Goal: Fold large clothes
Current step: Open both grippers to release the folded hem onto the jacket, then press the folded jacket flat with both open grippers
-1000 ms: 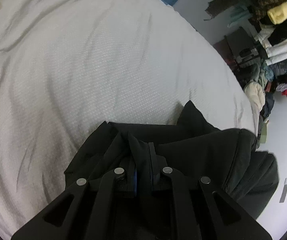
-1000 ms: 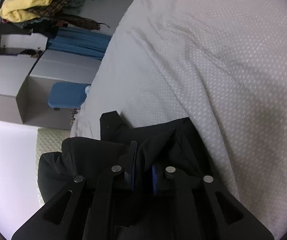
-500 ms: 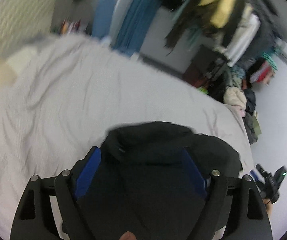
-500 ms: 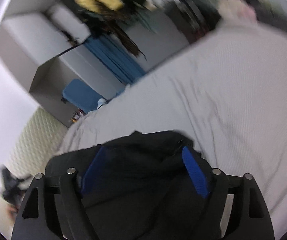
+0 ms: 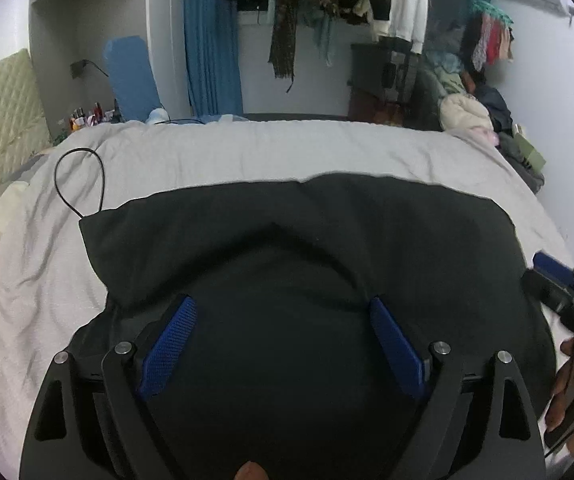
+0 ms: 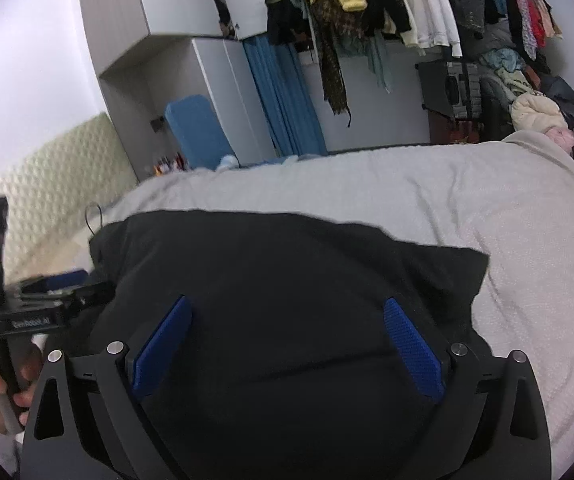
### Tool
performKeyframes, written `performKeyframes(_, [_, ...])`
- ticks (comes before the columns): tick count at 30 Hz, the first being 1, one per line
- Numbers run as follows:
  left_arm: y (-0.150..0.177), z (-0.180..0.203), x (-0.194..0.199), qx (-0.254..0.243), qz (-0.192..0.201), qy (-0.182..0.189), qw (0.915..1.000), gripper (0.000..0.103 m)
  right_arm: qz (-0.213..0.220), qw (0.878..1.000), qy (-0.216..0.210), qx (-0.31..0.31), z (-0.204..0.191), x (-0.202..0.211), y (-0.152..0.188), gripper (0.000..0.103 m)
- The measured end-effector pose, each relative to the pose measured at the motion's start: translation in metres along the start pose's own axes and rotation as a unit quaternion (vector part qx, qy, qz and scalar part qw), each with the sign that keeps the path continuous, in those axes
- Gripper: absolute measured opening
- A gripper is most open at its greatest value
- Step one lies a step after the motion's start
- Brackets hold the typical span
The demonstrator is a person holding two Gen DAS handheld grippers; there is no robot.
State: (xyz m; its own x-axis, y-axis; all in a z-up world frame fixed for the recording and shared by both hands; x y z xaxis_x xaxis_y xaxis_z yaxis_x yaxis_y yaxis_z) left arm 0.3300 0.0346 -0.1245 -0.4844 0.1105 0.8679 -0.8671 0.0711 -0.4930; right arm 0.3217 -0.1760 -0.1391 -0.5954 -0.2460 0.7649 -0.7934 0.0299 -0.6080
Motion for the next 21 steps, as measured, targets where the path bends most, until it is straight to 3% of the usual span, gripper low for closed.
performKeyframes(3, [-0.003, -0.007, -0.016, 0.011, 0.004, 0.004, 0.9999, 0.103, -0.007, 1.000, 0.007, -0.002, 0.000, -0.018, -0.001, 0.099])
performKeyframes(12, [-0.027, -0.017, -0.077, 0.014, 0.001, -0.002, 0.9999, 0.103, -0.015, 1.000, 0.012, -0.016, 0.010, -0.060, -0.012, 0.103])
performKeyframes(21, [-0.029, -0.024, -0.083, 0.015, -0.007, -0.003, 0.9999, 0.103, -0.025, 0.999, 0.026, -0.011, 0.007, -0.064, -0.009, 0.103])
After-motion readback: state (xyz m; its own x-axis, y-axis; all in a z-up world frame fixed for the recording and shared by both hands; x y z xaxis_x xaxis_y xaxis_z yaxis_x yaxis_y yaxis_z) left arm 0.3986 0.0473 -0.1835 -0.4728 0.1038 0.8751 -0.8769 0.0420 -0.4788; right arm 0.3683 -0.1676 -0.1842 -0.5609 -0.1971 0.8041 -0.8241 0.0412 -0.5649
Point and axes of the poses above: each gripper's, at about its wrist camera, not at the fingertips, and x roughly against the way its jaws point, z to its right, y to its underside, the point moved 2 cm from there along -x, roughly the way its jaws point, and after that the axes turned 14 degrees about -z, right-handed, at the moved point
